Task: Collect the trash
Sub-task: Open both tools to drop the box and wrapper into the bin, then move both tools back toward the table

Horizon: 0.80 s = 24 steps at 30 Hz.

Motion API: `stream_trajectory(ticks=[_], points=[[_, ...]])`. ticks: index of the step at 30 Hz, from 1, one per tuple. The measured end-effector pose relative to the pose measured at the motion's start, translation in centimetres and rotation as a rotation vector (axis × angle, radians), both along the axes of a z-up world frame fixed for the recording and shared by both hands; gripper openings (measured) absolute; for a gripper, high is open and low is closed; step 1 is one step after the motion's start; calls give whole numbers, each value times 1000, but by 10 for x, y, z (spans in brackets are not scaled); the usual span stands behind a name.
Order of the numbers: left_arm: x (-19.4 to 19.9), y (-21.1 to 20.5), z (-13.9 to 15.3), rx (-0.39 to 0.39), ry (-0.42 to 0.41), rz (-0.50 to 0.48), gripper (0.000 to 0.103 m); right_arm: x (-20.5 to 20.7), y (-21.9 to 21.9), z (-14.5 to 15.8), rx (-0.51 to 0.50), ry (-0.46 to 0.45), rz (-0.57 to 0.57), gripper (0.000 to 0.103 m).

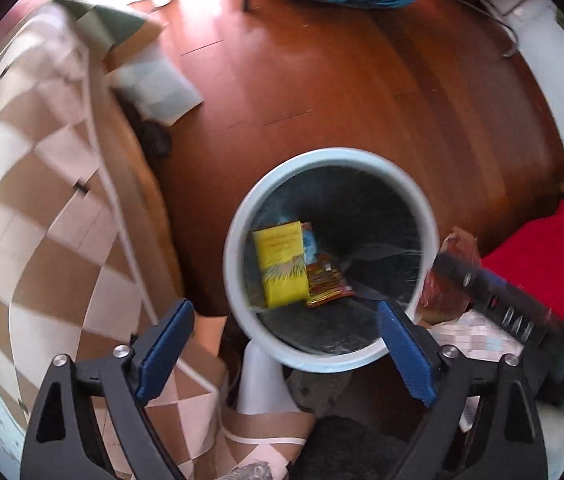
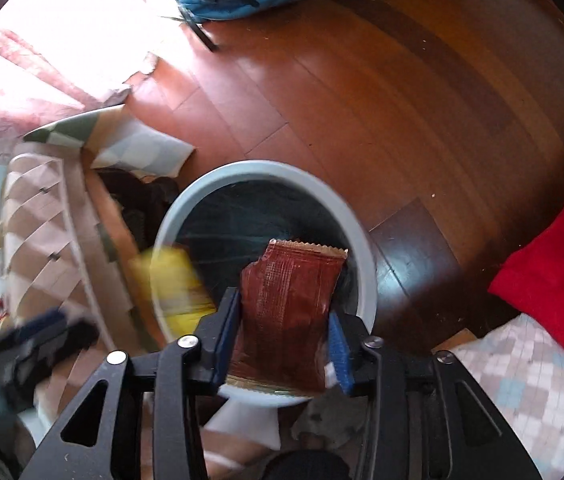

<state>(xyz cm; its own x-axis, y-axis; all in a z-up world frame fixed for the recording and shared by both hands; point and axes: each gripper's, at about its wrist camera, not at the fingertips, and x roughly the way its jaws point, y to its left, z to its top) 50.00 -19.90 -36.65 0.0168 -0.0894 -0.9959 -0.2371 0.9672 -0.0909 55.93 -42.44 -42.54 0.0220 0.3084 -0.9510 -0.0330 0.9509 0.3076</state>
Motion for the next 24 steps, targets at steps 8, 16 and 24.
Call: stream_trajectory(ticks=[8,16,24], points=[[-32,2,14,106,-27,12,94,-1,7,2,-63,-40,1,103],[-48,1,45,203,-101,3,94,-28,20,58,-207,-128,105,103],[-67,6,88,208,-165,14,94,-59,25,101,-226,-118,164,103]])
